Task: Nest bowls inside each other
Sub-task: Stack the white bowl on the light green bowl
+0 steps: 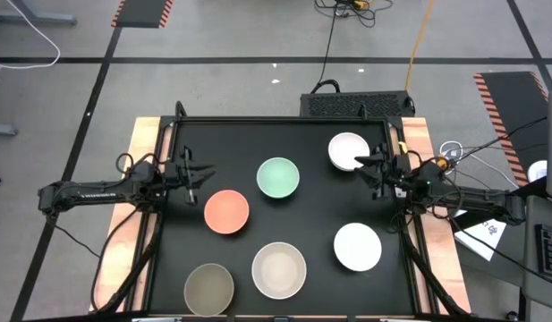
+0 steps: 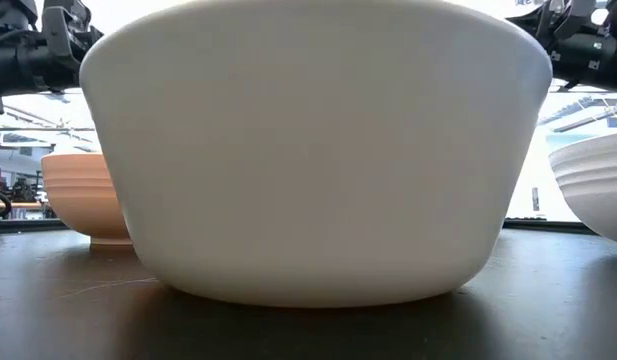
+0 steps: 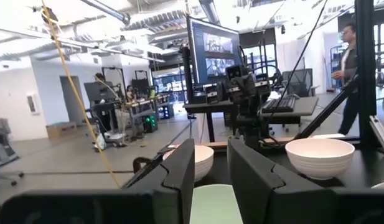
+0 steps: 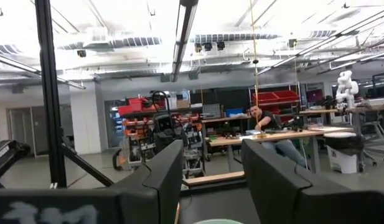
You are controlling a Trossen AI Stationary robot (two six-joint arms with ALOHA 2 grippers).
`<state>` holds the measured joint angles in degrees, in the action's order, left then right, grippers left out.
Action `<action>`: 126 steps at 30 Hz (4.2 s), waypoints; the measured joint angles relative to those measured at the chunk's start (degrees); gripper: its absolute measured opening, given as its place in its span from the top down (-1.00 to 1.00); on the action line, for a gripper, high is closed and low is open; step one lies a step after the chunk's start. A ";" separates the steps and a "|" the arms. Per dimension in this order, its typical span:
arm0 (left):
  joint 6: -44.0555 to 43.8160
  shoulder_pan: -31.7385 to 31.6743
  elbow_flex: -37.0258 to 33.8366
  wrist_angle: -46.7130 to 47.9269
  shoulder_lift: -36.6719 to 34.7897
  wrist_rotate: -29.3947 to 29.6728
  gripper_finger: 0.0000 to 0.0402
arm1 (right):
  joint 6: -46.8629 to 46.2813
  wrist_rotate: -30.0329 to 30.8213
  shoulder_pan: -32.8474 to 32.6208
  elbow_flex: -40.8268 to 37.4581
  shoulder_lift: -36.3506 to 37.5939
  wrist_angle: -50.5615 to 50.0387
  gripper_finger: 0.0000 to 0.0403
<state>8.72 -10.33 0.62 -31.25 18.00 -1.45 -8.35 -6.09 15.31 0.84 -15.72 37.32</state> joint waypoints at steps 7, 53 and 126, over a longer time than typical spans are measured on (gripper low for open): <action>1.88 0.01 0.00 -1.99 0.00 0.04 0.52 | 0.05 0.00 0.00 0.00 -0.01 -2.11 0.23; 0.11 0.02 5.90 13.65 0.00 -1.55 0.52 | -1.16 22.38 18.34 29.21 -17.19 -59.09 0.23; -2.46 0.02 5.92 16.67 0.00 -10.51 0.52 | 0.91 4.48 39.64 54.73 -49.83 -87.00 -0.33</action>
<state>6.26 -10.31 6.55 -14.58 18.00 -11.97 -7.44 -1.61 54.95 55.57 -65.54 -49.68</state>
